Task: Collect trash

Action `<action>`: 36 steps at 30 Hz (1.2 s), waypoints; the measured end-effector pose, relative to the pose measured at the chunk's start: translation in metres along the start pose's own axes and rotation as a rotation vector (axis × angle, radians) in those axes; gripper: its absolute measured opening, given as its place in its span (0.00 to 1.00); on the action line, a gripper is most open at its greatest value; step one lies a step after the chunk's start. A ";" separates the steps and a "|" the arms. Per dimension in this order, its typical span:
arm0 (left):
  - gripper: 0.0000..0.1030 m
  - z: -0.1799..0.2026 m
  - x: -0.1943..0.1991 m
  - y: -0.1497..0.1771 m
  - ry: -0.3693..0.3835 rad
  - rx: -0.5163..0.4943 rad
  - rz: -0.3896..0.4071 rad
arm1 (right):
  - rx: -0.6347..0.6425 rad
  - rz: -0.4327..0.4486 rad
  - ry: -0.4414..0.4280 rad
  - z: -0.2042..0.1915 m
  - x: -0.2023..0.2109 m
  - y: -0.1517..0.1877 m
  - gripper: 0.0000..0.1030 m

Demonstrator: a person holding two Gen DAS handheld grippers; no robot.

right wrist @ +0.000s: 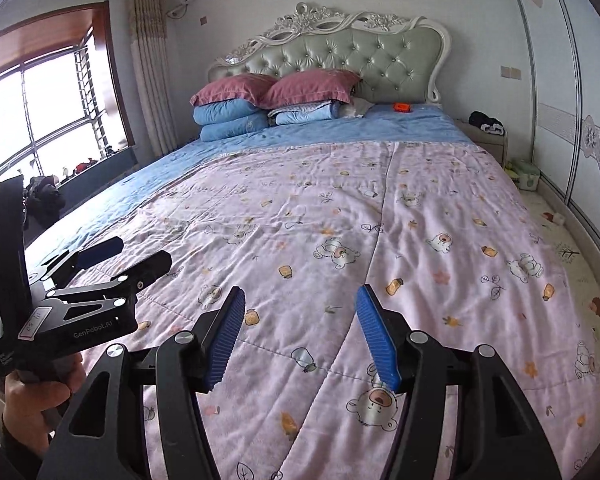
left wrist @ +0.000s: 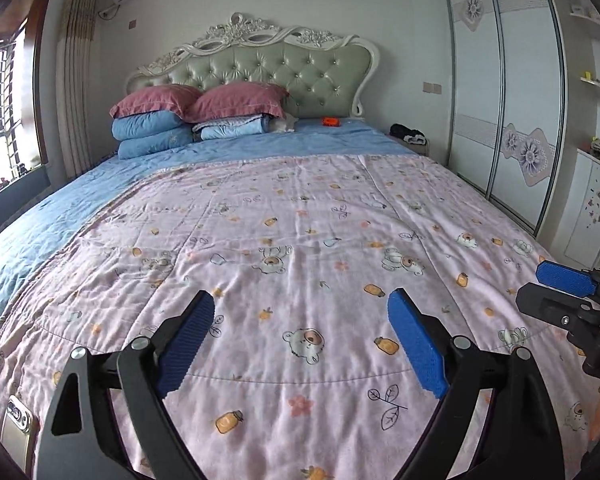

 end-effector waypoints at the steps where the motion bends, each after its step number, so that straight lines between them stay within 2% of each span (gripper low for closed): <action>1: 0.90 -0.001 0.001 -0.002 -0.004 -0.001 0.018 | 0.011 0.016 0.001 -0.002 -0.003 0.000 0.60; 4: 0.95 -0.007 0.002 -0.002 -0.004 0.010 0.065 | 0.030 0.054 -0.001 -0.005 -0.007 0.004 0.63; 6: 0.96 -0.011 0.000 0.000 -0.012 0.025 0.088 | 0.046 0.077 0.006 -0.005 -0.007 0.006 0.72; 13: 0.96 -0.010 -0.011 0.012 0.014 0.031 0.078 | 0.074 0.152 0.025 -0.006 0.002 0.006 0.86; 22: 0.96 -0.015 -0.008 0.016 0.025 0.060 0.108 | 0.073 0.165 0.025 -0.006 0.002 0.016 0.87; 36: 0.96 -0.011 0.006 0.015 0.003 0.025 0.172 | 0.068 0.160 0.048 -0.003 0.002 0.022 0.91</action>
Point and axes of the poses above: each gripper's, at about its wrist camera, not at the fingertips, and x roughly against the way its jaws point, z to its right, y to its underside, the point moved 9 cm from there along -x, roughly the way its jaws point, and after that the axes turned 3 degrees about z, right-handed, at the moved point
